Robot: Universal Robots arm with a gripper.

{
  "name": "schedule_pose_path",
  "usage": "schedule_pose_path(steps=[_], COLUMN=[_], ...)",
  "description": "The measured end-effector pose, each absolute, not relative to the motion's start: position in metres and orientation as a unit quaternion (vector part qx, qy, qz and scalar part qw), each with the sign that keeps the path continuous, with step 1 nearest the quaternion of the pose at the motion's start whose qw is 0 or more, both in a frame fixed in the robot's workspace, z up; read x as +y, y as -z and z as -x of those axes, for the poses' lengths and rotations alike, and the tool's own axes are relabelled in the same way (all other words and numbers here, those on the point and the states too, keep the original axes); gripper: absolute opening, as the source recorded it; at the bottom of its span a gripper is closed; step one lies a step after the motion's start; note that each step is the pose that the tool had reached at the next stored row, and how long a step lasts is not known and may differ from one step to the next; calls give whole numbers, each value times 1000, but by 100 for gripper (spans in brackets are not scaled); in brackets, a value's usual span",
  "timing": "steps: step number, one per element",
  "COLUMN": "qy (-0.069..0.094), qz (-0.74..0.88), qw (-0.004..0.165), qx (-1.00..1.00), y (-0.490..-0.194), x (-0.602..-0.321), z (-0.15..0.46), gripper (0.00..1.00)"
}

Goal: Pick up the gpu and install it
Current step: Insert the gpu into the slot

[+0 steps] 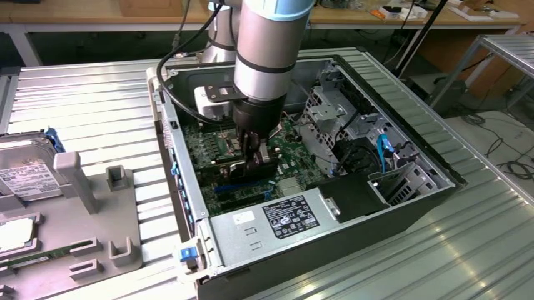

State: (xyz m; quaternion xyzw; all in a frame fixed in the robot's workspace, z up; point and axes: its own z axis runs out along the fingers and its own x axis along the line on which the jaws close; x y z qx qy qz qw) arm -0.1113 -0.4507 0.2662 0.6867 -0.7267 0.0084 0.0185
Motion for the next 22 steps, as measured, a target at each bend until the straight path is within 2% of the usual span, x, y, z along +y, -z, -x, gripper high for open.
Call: schedule_pose_path(steps=[22], qy=[-8], qz=[-687], qw=[19], qx=[-727], y=[-263], x=[-450], z=[111], gripper=[27])
